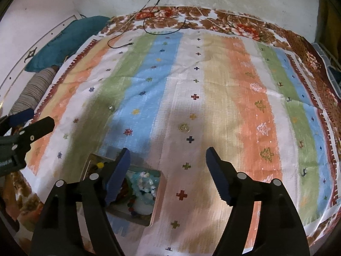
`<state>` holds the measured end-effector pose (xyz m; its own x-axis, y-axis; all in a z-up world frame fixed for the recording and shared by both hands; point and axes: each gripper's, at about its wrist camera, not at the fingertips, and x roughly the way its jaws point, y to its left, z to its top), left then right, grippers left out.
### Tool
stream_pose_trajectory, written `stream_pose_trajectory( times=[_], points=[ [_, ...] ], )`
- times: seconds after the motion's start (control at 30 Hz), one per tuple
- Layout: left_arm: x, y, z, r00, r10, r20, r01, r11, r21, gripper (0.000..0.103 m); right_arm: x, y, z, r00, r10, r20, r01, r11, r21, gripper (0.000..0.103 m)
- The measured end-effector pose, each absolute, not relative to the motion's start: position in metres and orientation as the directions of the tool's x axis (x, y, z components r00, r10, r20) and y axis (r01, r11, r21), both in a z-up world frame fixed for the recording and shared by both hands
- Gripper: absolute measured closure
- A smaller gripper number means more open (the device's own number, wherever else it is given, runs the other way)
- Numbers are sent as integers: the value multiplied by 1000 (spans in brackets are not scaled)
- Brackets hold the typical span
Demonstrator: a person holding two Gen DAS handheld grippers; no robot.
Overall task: Organize jewelry
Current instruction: 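Move left tool to the small silver ring while right moves to the gold ring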
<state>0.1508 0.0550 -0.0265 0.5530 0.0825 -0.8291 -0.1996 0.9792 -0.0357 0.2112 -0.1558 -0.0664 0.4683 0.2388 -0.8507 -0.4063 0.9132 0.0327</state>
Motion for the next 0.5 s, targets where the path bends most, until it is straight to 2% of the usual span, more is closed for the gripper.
stream_pose_trajectory(
  times=[0.23, 0.5],
  points=[
    [169, 64, -42, 513, 96, -853, -225, 974, -25, 11, 228, -149, -80, 452, 209, -867, -400, 916, 13, 22],
    [190, 65, -54, 488, 101, -867, -226, 974, -14, 11, 242, -141, -88, 451, 191, -872, -390, 921, 0, 21]
  ],
)
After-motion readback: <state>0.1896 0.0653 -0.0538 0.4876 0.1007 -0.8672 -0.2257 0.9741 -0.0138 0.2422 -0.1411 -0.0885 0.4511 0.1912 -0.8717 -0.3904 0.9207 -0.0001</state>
